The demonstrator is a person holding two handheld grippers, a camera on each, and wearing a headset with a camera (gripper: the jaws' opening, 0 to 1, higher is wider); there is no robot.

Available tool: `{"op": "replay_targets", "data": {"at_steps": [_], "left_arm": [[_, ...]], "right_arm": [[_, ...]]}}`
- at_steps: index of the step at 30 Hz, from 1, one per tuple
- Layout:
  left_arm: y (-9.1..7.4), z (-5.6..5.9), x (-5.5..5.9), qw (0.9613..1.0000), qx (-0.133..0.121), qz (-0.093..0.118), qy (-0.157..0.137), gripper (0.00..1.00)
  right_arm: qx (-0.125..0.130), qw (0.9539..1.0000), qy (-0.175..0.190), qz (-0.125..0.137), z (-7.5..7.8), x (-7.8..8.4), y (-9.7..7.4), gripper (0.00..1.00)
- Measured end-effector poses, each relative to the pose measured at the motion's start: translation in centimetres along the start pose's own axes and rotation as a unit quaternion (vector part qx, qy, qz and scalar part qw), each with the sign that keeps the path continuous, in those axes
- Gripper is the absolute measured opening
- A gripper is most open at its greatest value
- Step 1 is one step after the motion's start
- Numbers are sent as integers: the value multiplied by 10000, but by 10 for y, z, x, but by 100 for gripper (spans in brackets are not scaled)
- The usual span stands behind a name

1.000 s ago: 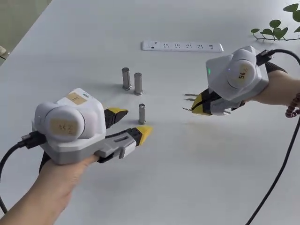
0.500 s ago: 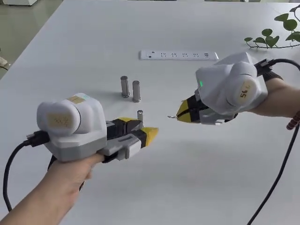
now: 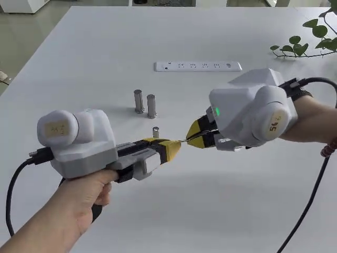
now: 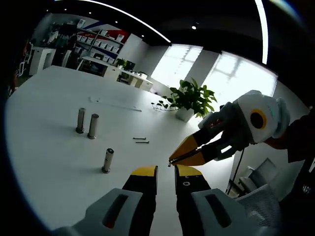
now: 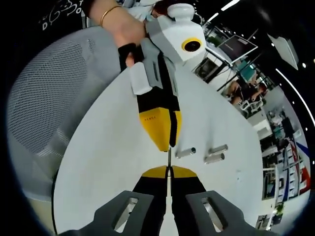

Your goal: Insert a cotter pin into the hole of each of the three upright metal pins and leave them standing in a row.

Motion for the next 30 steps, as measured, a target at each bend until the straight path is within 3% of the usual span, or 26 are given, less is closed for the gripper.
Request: {"op": "replay_targets", "data": {"at_steps": [12,30], "left_arm": [[1,8,3,9997,155,12,-213,2],[1,8,3,9987,193,68,-461,0]], "right_arm": [[1,10000,-51,68,-3,-8,-1,0],[24,9998,-191,73,-5,-14,-2,0]]}}
Point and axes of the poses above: the centre of the closed fingertips' face, and the gripper's own axes: y roughly forward along the fingers, z roughly to its right, x roughly out of its underside, the point moved 1 cm from there along -y, roughly backward along the fingers
